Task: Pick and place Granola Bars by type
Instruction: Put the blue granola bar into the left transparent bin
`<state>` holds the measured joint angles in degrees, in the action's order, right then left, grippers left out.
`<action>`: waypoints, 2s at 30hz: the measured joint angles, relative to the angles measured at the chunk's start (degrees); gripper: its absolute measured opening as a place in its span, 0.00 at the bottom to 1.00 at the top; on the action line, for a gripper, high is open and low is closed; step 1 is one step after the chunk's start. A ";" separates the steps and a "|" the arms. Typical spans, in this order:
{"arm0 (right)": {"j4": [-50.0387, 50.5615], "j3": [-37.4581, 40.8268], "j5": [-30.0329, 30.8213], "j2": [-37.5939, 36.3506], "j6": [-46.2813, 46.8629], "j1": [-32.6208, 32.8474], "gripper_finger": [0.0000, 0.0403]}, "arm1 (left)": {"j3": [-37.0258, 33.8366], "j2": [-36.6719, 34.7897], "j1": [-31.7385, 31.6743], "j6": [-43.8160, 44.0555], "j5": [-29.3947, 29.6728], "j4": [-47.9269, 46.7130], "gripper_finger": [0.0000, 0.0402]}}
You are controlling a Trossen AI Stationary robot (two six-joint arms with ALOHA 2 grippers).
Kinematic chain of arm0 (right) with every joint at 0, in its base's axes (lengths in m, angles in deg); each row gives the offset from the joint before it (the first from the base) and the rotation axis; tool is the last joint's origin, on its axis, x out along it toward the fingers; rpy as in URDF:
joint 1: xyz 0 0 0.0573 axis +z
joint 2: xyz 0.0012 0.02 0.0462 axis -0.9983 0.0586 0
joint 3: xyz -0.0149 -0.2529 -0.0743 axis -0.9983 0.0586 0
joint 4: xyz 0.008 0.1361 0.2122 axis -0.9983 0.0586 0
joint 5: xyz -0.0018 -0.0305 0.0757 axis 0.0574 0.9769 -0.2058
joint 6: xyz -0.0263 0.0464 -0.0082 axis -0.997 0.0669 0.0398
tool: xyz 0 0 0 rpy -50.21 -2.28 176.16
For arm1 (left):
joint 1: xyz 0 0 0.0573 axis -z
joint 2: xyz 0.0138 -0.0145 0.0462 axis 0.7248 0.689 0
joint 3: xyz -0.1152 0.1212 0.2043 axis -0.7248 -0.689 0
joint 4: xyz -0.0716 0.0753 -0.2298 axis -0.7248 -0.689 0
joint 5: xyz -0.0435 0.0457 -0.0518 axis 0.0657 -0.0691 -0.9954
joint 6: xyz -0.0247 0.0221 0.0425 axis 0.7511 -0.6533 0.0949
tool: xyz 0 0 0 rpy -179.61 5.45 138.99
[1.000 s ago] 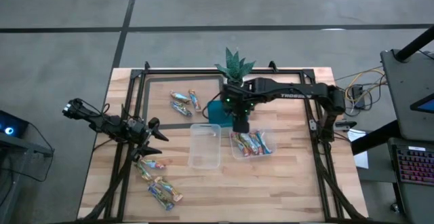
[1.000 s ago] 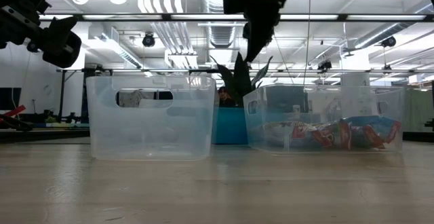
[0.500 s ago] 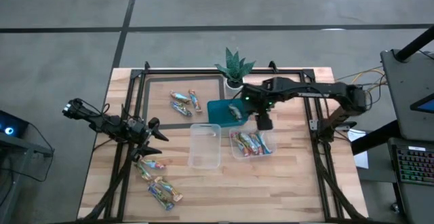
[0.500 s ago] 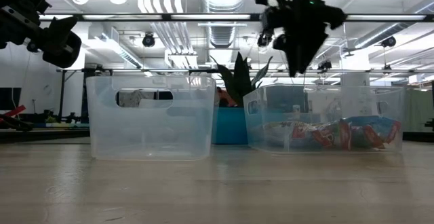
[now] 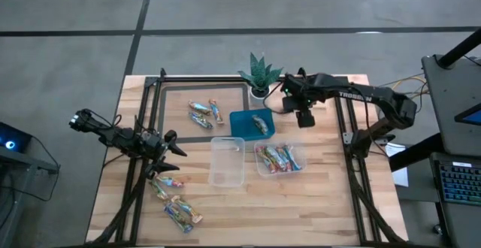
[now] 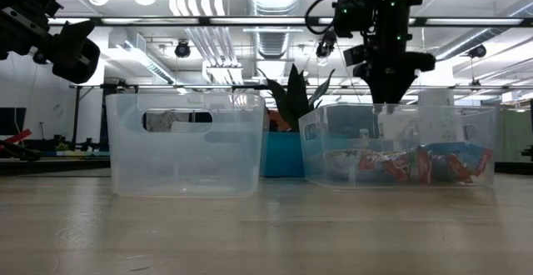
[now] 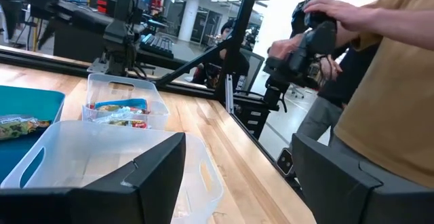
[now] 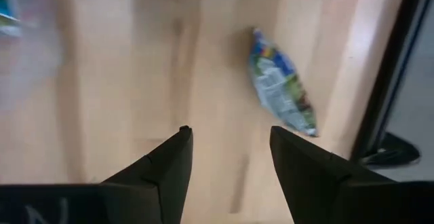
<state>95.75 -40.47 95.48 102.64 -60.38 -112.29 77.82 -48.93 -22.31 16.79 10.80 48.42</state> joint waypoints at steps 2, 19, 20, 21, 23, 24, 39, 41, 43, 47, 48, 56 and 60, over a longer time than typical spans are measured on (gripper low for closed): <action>-2.04 0.59 0.00 0.04 -2.67 -1.78 0.46 | -0.01 -0.02 0.00 -0.01 0.00 0.00 0.62; -10.25 0.50 -0.39 8.11 -19.47 -8.06 0.46 | -0.01 0.00 -0.02 -0.01 0.00 0.02 0.62; -10.49 0.50 -0.42 8.81 -19.91 -8.15 0.46 | 0.01 0.00 0.00 0.01 0.00 0.02 0.62; -10.81 0.50 -0.55 9.41 -20.36 -8.18 0.46 | -0.01 0.00 0.00 0.01 0.00 0.00 0.62; -11.81 0.50 -0.77 10.58 -20.72 -8.28 0.46 | 0.00 -0.01 -0.01 -0.01 0.00 0.02 0.62; -12.58 0.50 -0.79 11.19 -20.71 -8.33 0.46 | -0.01 -0.02 0.00 0.01 0.00 0.02 0.62; -21.52 4.36 -3.34 13.16 -20.65 -10.07 0.46 | -0.01 -0.01 0.00 0.00 0.00 0.02 0.62; -22.64 5.54 -3.34 13.16 -20.79 -10.42 0.47 | 0.00 -0.01 -0.01 -0.01 0.00 0.02 0.62; -23.83 6.39 -3.34 13.16 -21.42 -10.95 0.48 | 0.00 -0.01 -0.02 0.01 0.00 0.02 0.62; -24.95 7.68 -3.53 13.14 -23.21 -12.06 0.50 | -0.01 0.00 -0.02 -0.01 0.00 0.02 0.62; -25.18 8.14 -3.53 13.14 -23.77 -12.28 0.51 | 0.01 0.00 0.00 0.01 0.00 0.02 0.62; -30.50 10.51 -3.53 13.14 -26.57 -13.29 0.47 | -0.01 -0.02 0.00 -0.01 0.00 0.02 0.62; -31.43 10.56 -3.59 13.14 -26.53 -13.29 0.39 | 0.01 0.00 -0.01 0.00 0.00 0.02 0.62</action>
<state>64.31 -29.91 91.89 115.77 -86.91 -125.58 77.83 -48.93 -22.32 16.79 10.80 48.44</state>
